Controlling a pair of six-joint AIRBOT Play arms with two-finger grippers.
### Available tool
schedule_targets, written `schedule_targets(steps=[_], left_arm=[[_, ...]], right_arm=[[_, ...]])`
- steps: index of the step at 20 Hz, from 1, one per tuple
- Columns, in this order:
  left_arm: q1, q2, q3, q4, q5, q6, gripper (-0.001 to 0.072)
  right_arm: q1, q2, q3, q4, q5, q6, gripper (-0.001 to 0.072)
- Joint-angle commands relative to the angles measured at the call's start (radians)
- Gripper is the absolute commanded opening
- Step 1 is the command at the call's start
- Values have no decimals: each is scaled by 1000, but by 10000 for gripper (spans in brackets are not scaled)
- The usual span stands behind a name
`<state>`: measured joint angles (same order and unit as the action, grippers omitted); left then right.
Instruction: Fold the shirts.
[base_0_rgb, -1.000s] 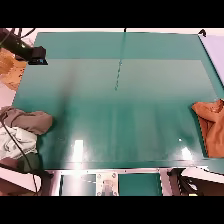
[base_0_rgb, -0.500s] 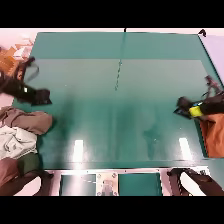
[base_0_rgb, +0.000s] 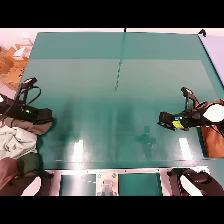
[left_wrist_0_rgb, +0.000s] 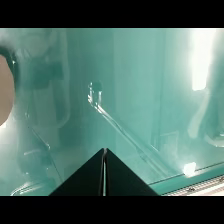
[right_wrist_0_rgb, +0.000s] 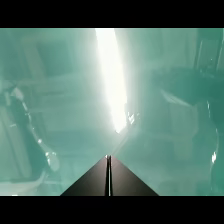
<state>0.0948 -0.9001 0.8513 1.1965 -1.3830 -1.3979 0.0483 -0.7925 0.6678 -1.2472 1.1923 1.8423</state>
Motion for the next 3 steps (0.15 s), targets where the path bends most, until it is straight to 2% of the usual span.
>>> schedule_targets(steps=[1, 3], left_arm=[[0, 8, -10, 0, 11, 0, 26], [0, 8, -10, 0, 12, 0, 26]], right_arm=[[11, 4, -6, 2, 5, 1, 14], [11, 4, -6, 2, 5, 1, 15]])
